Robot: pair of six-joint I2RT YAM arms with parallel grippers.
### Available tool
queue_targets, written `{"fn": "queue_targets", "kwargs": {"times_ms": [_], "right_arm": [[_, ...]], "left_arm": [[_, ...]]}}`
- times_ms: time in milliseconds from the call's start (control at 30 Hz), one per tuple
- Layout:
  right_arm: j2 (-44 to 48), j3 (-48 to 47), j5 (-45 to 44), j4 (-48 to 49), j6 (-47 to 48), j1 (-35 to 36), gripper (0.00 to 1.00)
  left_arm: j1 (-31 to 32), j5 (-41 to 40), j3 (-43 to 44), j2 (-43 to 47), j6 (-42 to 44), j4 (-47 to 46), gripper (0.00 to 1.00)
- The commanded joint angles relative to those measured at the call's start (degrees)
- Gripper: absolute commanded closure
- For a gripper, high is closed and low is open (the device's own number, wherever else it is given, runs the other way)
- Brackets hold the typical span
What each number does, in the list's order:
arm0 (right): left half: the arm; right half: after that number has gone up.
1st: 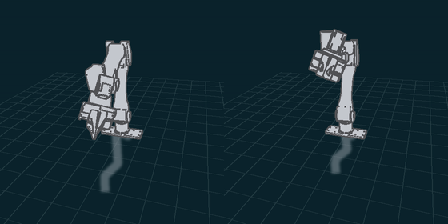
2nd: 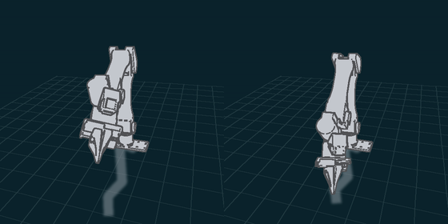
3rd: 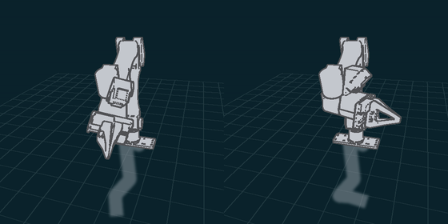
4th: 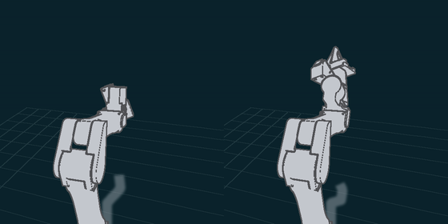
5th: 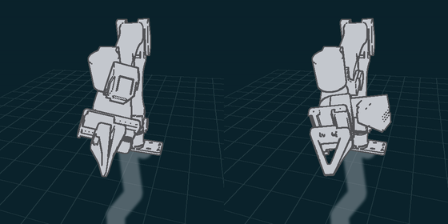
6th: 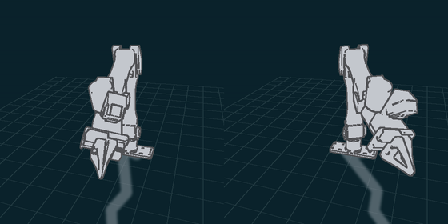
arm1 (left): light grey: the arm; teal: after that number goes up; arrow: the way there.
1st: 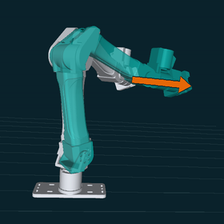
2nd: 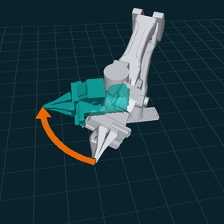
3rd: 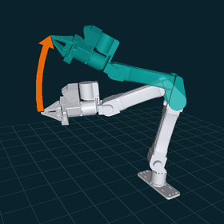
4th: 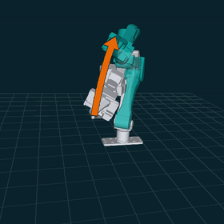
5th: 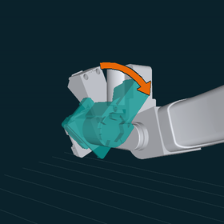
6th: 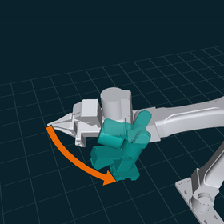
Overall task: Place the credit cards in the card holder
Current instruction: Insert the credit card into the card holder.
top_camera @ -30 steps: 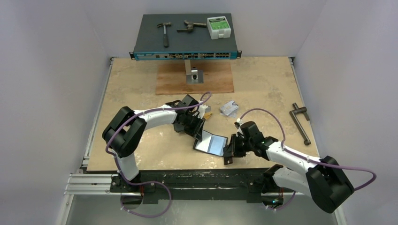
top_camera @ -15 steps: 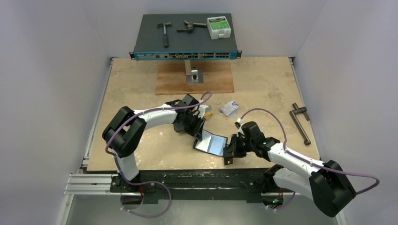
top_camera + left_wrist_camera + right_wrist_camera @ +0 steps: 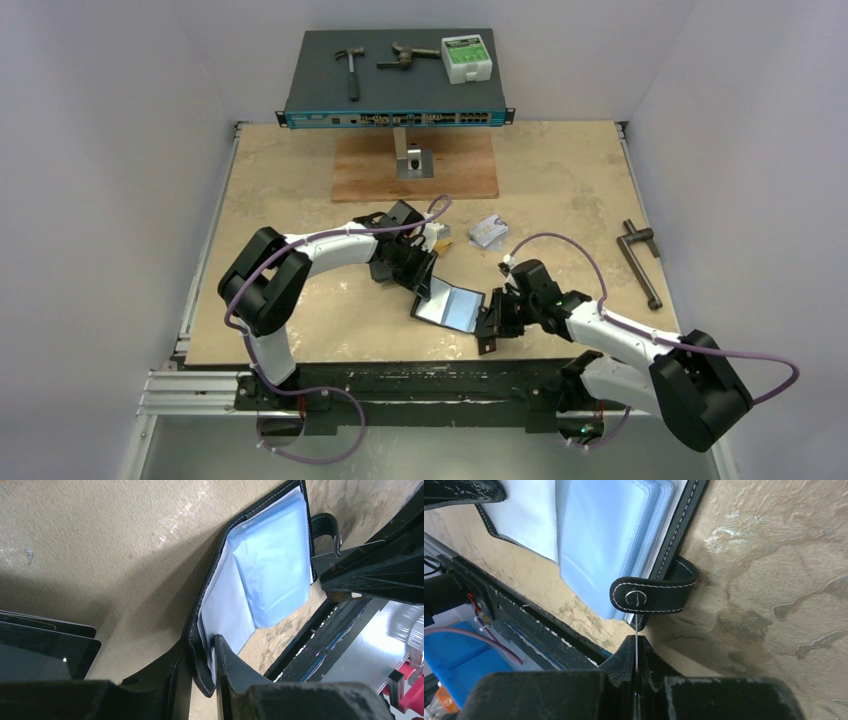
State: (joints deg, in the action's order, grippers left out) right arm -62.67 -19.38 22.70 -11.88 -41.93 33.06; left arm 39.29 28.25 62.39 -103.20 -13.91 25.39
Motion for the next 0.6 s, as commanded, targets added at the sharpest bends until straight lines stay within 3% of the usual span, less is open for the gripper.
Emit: {"fn": "queue_targets", "kwargs": {"times_ms": [0, 567], "right_arm": [[0.42, -1.47, 1.24, 2.83, 1.15, -0.09, 1.00], [-1.35, -1.01, 2.57, 5.89, 1.14, -0.06, 1.00]], "left_arm": [[-0.10, -0.27, 1.87, 1.35, 1.07, -0.09, 0.80], [-0.09, -0.16, 1.95, 1.15, 1.08, -0.17, 0.80]]}}
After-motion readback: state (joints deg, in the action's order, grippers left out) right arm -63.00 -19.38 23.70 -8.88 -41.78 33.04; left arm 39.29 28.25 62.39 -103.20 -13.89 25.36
